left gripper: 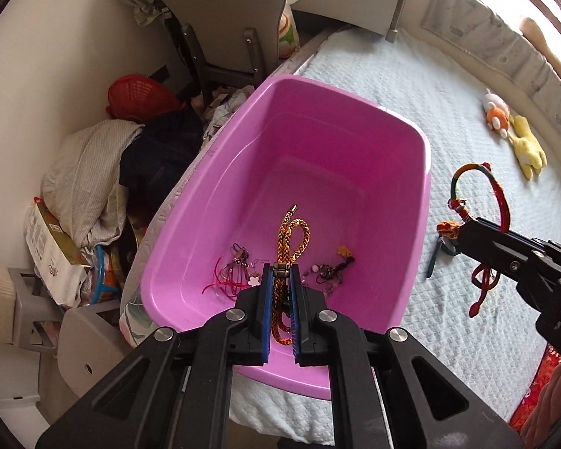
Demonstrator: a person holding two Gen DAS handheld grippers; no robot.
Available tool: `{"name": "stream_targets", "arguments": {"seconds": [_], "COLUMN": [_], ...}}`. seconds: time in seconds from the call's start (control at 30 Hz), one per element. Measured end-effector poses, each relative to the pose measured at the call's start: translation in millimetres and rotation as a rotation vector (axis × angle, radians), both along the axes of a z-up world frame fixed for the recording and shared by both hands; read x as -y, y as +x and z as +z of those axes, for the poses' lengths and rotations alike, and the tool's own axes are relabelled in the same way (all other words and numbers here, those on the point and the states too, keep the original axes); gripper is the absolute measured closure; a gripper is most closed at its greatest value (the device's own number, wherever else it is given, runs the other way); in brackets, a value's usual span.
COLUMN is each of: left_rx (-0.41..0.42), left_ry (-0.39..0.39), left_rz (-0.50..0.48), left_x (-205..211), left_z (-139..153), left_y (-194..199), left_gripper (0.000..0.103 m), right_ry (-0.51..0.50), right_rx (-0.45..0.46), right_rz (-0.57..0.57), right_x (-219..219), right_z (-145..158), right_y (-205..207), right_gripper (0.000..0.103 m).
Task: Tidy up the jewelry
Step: 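Carry both bracelets into the pink tub and open both tools, then withdraw both tools from the tub back over the bed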
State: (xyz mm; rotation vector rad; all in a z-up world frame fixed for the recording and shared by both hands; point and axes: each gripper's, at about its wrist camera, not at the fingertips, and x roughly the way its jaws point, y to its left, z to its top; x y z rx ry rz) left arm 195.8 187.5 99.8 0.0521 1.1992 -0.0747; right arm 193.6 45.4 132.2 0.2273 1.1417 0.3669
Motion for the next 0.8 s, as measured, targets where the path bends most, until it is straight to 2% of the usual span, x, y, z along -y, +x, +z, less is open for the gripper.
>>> {"name": "stream_targets", "arguments": {"seconds": [0.23,0.27,0.33,0.37,0.4,0.47,0.6,0.8], "left_rx": [-0.081,-0.086,-0.084,-0.079,-0.065,-0.039,-0.083,-0.114], "left_ry": [0.033,0.041,0.059,0.075,0.089,0.083,0.094,0.081], "left_rz": [-0.015,-0.014,-0.011,-0.006,0.003,0.015,0.038,0.083], "left_x": [-10.5,-11.5,-12.9,-12.7,-13.7,-16.7,-22.6,-29.5], "left_z": [-28.0,-30.3,-31.8,-31.5,-29.9,-25.8,-30.8,-31.6], "left_y": [22.1,23.4,24.4,23.9,23.3,22.1,25.5,24.0], "left_gripper": [0.094,0.090,0.071,0.042,0.019,0.016,0.011,0.010], "right_ry": [-0.036,-0.047,-0.063,-0.067,-0.076,-0.087,-0.108,-0.111], "right_rx": [-0.115,-0.123,-0.143,-0.151,-0.156,-0.155,-0.153,-0.163], "right_rz": [-0.007,-0.007,-0.003,0.000,-0.001,0.000,-0.006,-0.026], "right_x": [-16.1,-17.5,-19.9,-19.7,-20.0,-20.1,-17.6,-10.6], "right_z": [-40.2,-42.7,-46.8,-47.7,-48.6,-48.8,-48.9,-49.5], "right_y": [24.4,26.5,30.2,31.1,31.9,32.4,30.4,25.0], "right_gripper": [0.093,0.093,0.093,0.089,0.084,0.075,0.063,0.057]}}
